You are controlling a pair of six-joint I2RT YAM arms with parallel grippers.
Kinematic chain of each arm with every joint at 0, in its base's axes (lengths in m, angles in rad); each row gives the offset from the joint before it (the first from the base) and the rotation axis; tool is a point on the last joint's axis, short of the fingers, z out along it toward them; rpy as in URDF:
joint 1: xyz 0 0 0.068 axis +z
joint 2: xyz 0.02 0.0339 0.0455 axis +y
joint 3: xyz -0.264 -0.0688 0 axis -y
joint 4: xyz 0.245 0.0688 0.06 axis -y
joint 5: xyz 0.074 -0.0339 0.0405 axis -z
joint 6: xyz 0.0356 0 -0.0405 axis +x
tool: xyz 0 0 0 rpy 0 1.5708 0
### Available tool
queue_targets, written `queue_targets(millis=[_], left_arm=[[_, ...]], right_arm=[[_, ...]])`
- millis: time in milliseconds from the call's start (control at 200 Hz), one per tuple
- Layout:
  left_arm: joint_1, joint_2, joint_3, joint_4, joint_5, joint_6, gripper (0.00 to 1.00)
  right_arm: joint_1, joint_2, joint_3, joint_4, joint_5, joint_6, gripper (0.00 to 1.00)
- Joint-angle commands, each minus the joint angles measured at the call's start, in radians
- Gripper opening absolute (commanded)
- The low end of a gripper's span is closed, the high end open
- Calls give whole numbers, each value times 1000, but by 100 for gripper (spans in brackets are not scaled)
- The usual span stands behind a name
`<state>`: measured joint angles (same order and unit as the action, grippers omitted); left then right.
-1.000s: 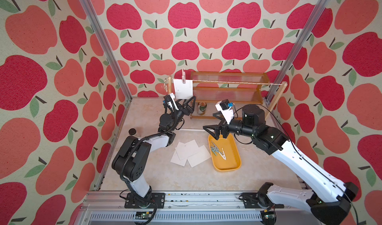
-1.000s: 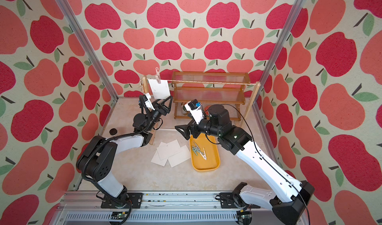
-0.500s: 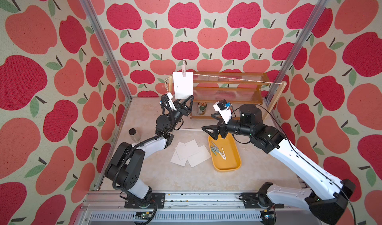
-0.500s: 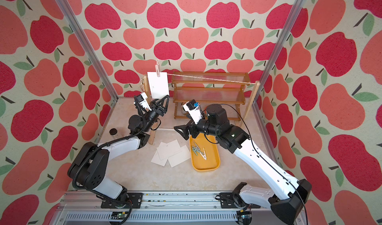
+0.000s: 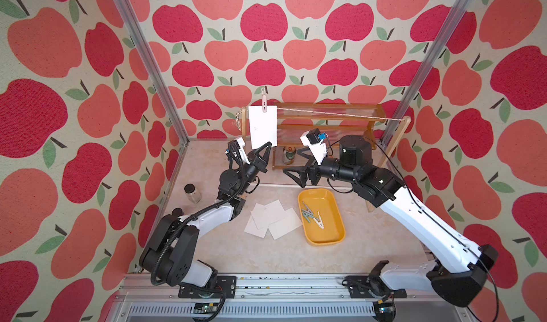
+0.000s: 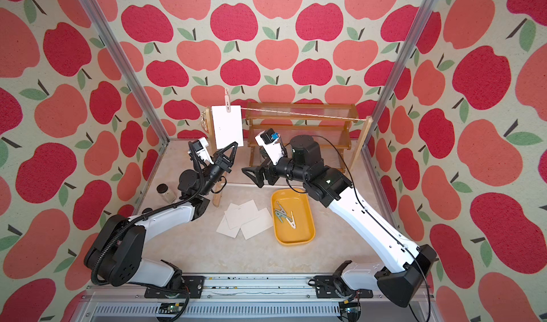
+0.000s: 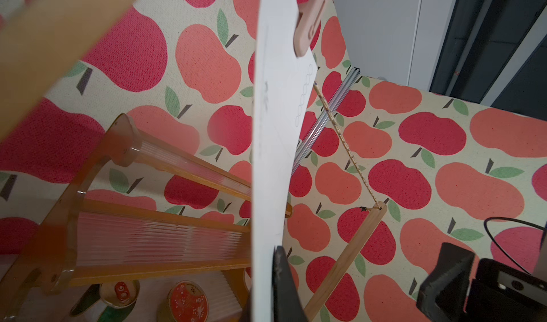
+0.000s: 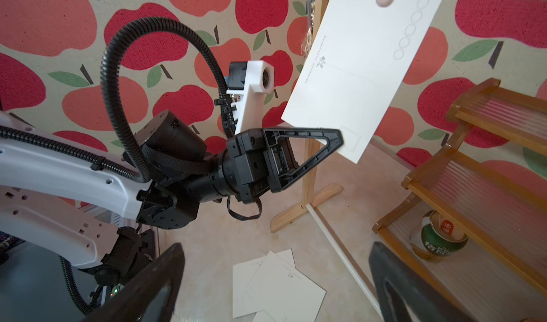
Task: Remove the postcards from the strings
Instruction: Pinch the postcard on the clothesline, then remove the clamp from the clothesline.
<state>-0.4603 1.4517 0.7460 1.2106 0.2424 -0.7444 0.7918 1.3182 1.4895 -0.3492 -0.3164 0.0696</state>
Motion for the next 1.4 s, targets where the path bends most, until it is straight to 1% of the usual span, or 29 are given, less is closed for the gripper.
queue_targets(millis=[0,165,310,405,460,525,650,755,900,1076,1191,1346,1396], left_arm=[[16,-36,8,-47,36,6,0],[31,-41,0,-71,71,-31,0],[60,-44,-9,-75,106,-90,0],[73,-55,-13,-86,126,-100,0],[77,-67,-9,-118,135,-94,0],[78,-80,-4,-156,141,-86,0],[82,-90,-8,-160,143,-88,0],[90,-91,-7,-165,156,-98,0],[96,-91,-4,-165,168,-110,0],[103,-98,3,-183,190,-110,0],[107,-106,0,-195,192,-110,0],[107,-110,1,-197,193,-111,0],[109,-111,1,-199,195,-114,0]], right_arm=[[2,58,141,-44,5,-41,99],[-23,201,398,-107,7,-31,99],[-58,371,673,-181,-36,1,99],[-84,490,862,-235,-72,36,98],[-99,549,929,-218,-110,62,98],[-123,599,968,-152,-162,128,98],[-160,705,1077,-67,-261,229,98],[-174,778,1134,36,-353,322,98],[-176,864,1198,93,-365,383,99],[-172,919,1199,207,-403,470,99],[-166,934,1200,245,-439,489,94],[-163,951,1200,246,-465,495,83],[-162,956,1201,256,-479,506,78]])
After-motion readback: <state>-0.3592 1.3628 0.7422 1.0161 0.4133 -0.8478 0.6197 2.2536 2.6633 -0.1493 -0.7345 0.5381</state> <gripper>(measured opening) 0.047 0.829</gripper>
